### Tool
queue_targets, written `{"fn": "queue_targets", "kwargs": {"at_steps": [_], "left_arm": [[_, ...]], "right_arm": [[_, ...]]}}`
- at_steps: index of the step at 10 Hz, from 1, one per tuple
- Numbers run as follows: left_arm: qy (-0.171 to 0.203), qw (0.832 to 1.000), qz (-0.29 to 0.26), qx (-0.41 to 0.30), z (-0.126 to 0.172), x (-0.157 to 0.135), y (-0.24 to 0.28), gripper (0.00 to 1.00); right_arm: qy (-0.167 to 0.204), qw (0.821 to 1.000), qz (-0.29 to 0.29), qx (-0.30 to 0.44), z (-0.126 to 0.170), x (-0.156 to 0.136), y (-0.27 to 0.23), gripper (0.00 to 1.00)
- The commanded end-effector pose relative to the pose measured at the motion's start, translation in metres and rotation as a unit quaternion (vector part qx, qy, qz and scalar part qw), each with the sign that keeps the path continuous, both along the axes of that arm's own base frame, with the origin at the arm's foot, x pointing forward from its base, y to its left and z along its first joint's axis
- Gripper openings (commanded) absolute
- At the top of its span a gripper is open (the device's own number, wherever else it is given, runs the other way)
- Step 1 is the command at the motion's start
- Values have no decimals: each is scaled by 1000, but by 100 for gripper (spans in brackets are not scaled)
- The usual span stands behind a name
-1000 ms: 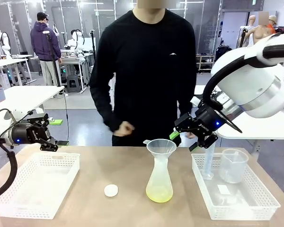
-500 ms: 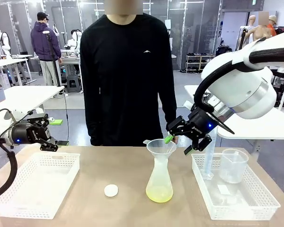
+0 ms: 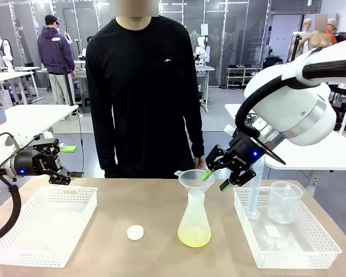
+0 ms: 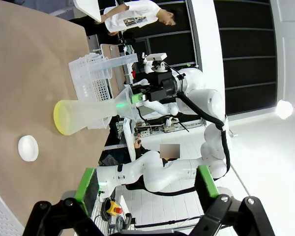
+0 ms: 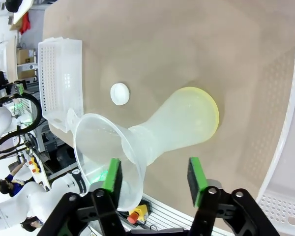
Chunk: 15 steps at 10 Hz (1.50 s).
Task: Prepare the solutions needed for the experiment.
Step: Once the solution is in the Big flask , pick up the Plastic Funnel and place it back into the right Organizing basket.
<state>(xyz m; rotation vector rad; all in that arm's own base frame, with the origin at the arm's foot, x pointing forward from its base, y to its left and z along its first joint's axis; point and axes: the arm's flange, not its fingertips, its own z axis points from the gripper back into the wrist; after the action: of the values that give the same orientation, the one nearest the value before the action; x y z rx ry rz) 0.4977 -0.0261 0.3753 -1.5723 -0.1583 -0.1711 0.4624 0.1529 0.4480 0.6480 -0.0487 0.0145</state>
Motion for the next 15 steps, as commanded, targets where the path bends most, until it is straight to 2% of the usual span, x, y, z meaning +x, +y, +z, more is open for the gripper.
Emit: {"fn": "queue_targets", "kwargs": {"at_steps": [1,2,3,4,5,6,7,12,15], "left_arm": [[0,1000,-1,-1,1,-1,-1,100],[0,1000,-1,-1,1,-1,-1,100],[0,1000,-1,-1,1,-1,-1,100],[0,1000,-1,-1,1,-1,-1,100],[0,1000,-1,-1,1,-1,-1,100],[0,1000,-1,-1,1,-1,-1,100],[0,1000,-1,-1,1,-1,-1,100],[0,1000,-1,-1,1,-1,-1,100],[0,1000,-1,-1,1,-1,-1,100]], "right_arm": [[17,1000,-9,7,1,2,7,31],[21,1000,-9,6,0,2,8,43],[21,1000,-10,6,0,2,10,14],[23,1000,-10,6,1,2,11,26],[25,1000,-10,3,1,2,13,0],[30,999,-11,4,1,3,15,8],[30,999,-13,0,1,4,16,0],[36,999,-12,-12,10,-3,20,0],[12,999,-12,-28,28,-13,22,0]]}}
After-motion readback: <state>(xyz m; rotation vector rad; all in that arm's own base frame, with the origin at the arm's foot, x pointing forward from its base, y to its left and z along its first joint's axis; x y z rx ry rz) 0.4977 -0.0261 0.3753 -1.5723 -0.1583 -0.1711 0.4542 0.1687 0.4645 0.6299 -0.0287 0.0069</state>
